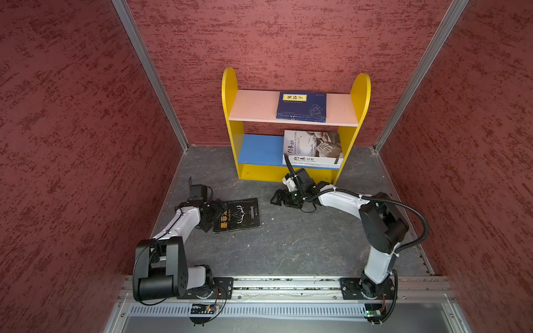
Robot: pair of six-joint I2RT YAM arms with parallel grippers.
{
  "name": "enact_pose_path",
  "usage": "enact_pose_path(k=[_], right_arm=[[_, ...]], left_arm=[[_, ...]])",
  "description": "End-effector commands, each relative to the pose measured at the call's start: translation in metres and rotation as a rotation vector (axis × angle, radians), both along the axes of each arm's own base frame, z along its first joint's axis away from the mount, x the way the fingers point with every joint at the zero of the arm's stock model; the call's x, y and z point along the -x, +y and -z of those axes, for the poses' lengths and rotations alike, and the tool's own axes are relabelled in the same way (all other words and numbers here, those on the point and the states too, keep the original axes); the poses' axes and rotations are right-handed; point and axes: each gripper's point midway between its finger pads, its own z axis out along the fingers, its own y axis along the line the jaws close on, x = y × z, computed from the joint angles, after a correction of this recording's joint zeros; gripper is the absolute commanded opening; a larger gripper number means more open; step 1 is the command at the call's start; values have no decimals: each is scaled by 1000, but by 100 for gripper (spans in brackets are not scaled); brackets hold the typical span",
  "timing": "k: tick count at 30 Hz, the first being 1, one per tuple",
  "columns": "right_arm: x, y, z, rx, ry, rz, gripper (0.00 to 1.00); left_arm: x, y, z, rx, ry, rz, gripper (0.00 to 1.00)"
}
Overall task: Stacking books/files
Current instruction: Move the book to the center of the table.
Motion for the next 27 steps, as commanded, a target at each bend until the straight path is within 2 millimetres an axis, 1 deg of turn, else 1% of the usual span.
enact_pose_path(k=[1, 4, 8, 10, 13, 15, 19, 24, 25, 27], right_arm=[[-13, -1, -3, 16, -50, 22, 91], [-13, -8, 1, 54, -60, 38, 90], [-13, -17, 8, 99, -72, 49, 89], [-13, -17, 11, 101, -77, 47, 88], [-16, -12, 18, 84, -87, 30, 87], [-20, -9, 20, 82, -101, 25, 86], [-28, -5, 24, 83, -117, 32, 85], [-23, -13, 35, 104, -105, 52, 83], [-20, -15, 37, 102, -108, 56, 82], [-21, -20, 35, 110, -132, 79, 79]], left_arm=[[-22, -22, -9, 13, -63, 99, 92], [-32, -51, -14, 28, -89, 189, 92], [-41, -91, -18, 27, -107, 307, 92], [-44, -103, -17, 22, -102, 335, 92], [-48, -113, -12, 26, -84, 351, 92], [-49, -112, -10, 15, -69, 349, 91], [-49, -102, -12, -35, -63, 325, 93], [-49, -89, -8, -48, -48, 266, 94], [-50, -88, -7, -49, -44, 260, 94], [-50, -90, -4, -42, -42, 264, 94]])
